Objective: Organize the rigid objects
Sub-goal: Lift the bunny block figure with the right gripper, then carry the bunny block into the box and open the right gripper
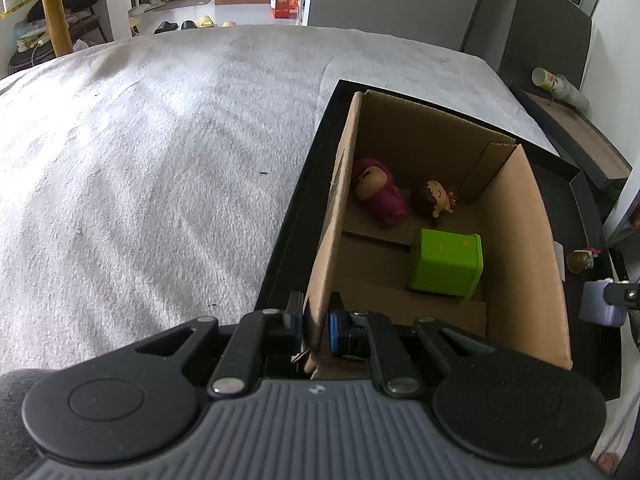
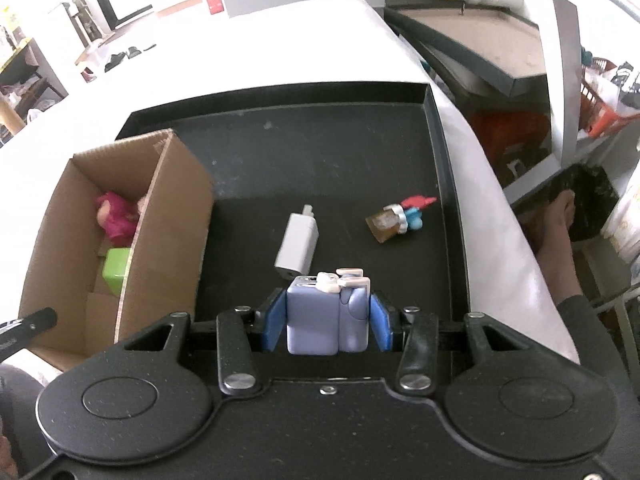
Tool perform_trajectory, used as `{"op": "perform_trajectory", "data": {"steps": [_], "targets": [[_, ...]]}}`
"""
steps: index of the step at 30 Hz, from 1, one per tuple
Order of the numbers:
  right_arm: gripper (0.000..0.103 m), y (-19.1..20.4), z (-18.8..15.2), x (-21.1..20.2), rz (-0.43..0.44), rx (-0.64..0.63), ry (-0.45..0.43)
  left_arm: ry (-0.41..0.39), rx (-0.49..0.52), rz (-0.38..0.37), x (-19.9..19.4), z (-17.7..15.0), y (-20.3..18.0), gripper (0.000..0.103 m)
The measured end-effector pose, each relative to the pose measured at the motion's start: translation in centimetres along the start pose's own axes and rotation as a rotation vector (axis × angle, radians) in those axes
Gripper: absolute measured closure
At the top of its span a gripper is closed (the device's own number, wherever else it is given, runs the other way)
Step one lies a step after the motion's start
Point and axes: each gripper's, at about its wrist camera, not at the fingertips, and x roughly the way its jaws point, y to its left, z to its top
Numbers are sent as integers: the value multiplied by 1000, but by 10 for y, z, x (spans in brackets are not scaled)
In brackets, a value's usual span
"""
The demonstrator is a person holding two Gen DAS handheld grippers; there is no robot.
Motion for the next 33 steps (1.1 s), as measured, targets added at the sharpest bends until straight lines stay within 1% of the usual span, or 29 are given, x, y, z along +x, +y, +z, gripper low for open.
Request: {"op": "perform_trajectory", "data": {"steps": [6,14,24,33], "targets": [[59,11,6,-16,-3,-15,-35,-39,39,17,1,-4,-4,92],[59,27,14,-30,0,-33,-71,-71,49,30,0,-6,-6,92],[59,60,24,-44,82,-88,-124,-94,29,18,0,-7,-2,92],[59,91,35,-47,113,-117,-143,-103,16,-1,-3,-7,2,91]]}}
